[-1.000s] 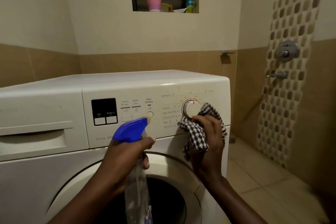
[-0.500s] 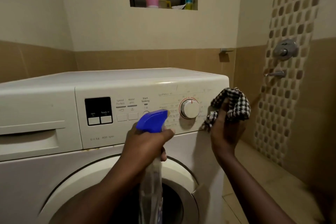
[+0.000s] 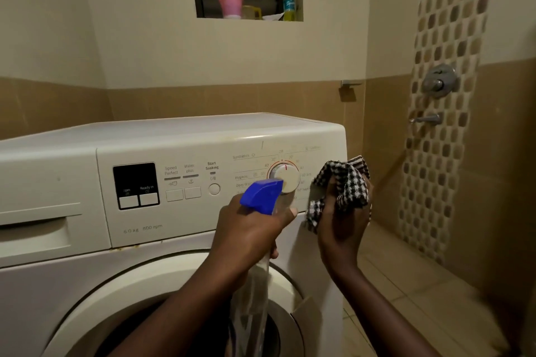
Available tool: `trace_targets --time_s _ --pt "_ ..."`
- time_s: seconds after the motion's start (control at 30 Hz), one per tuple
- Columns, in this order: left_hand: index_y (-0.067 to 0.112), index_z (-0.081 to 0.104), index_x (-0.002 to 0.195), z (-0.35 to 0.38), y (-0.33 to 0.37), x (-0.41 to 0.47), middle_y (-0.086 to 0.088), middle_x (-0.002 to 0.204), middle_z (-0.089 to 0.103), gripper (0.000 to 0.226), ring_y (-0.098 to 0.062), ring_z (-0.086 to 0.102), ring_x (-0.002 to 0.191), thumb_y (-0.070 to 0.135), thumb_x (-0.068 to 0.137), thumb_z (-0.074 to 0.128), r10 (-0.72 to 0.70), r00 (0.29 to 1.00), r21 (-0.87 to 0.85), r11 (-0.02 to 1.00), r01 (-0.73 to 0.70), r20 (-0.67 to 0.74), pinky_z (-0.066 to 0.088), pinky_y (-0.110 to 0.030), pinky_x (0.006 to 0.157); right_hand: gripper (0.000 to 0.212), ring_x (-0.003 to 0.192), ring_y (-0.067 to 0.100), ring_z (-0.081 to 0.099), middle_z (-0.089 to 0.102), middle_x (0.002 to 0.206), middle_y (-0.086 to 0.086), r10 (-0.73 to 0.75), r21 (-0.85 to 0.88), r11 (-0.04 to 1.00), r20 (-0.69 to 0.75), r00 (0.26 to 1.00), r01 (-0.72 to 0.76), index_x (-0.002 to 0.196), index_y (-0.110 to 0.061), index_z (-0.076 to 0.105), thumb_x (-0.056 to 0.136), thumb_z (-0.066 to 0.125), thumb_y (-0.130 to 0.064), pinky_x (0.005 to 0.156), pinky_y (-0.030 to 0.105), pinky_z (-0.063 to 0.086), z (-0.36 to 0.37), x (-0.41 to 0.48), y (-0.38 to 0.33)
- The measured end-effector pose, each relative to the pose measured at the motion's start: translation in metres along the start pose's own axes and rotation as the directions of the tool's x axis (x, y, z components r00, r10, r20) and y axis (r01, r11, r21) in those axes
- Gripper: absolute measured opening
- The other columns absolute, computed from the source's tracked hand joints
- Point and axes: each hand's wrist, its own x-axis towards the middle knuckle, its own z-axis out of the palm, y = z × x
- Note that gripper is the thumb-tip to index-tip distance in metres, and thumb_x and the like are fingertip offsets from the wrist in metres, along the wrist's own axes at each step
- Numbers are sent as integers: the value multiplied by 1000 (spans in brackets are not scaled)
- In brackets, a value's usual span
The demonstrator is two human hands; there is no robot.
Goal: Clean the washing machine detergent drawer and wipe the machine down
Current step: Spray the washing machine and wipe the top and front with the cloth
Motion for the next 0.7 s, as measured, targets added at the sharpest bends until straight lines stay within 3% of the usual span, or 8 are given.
trace_targets --time_s 0.13,0.27,0.37,0.5,0.57,0.63,0.67,0.7 --pt "9 60 78 -4 -5 -5 -16 59 63 30 -22 56 45 33 78 77 -41 999 50 998 41 -3 55 -40 70 30 127 24 49 55 131 8 -19 28 999 71 997 17 127 -28 49 97 44 -32 105 48 41 12 -4 -12" --pt "4 62 84 -19 -11 -9 -13 57 63 33 -19 56 44 33 78 77 -84 993 -33 996 81 -89 53 -37 65 47 132 22 43 51 135 7 -139 44 990 152 979 133 127 -16 53 96 44 -49 110 37 37 20 -6 -31" --pt "4 65 87 -29 -17 -11 -11 49 59 24 -16 55 45 27 83 71 -139 985 -70 989 132 -99 43 -28 61 50 137 26 36 45 141 8 -393 -85 889 362 845 450 129 -14 54 84 59 -36 114 36 30 28 4 -37" --pt "6 65 80 -37 -26 -15 -10 46 58 18 -12 54 40 22 84 69 -208 972 -61 977 202 -113 40 -27 56 42 131 30 46 58 133 13 -600 -113 664 509 617 739 122 -6 63 82 63 -19 108 37 38 39 31 -48" --pt "1 63 75 -33 -29 -12 -5 39 56 28 -9 53 35 25 88 67 -233 963 -65 972 226 -132 41 -28 54 38 126 30 52 61 130 12 -661 -62 574 554 506 817 119 -6 66 84 66 -20 104 40 43 34 33 -43" --pt "-2 53 67 -30 -30 -9 3 31 49 60 -15 51 36 53 90 56 -231 955 -117 970 212 -187 47 -30 58 35 119 28 58 65 125 11 -705 -18 509 566 428 861 115 -7 70 86 63 -26 98 42 47 22 25 -33" --pt "1 51 66 -31 -32 -6 5 27 46 66 -18 50 38 63 87 52 -220 953 -118 973 199 -207 47 -33 64 35 116 27 61 67 122 11 -711 -8 489 576 404 872 114 -8 71 88 60 -29 96 41 48 16 18 -28" --pt "2 53 68 -31 -32 -6 3 28 48 58 -17 52 38 56 89 55 -223 955 -116 972 204 -196 45 -34 65 37 114 26 62 68 120 10 -705 -2 484 591 391 875 112 -8 71 89 56 -32 93 39 49 11 13 -24"
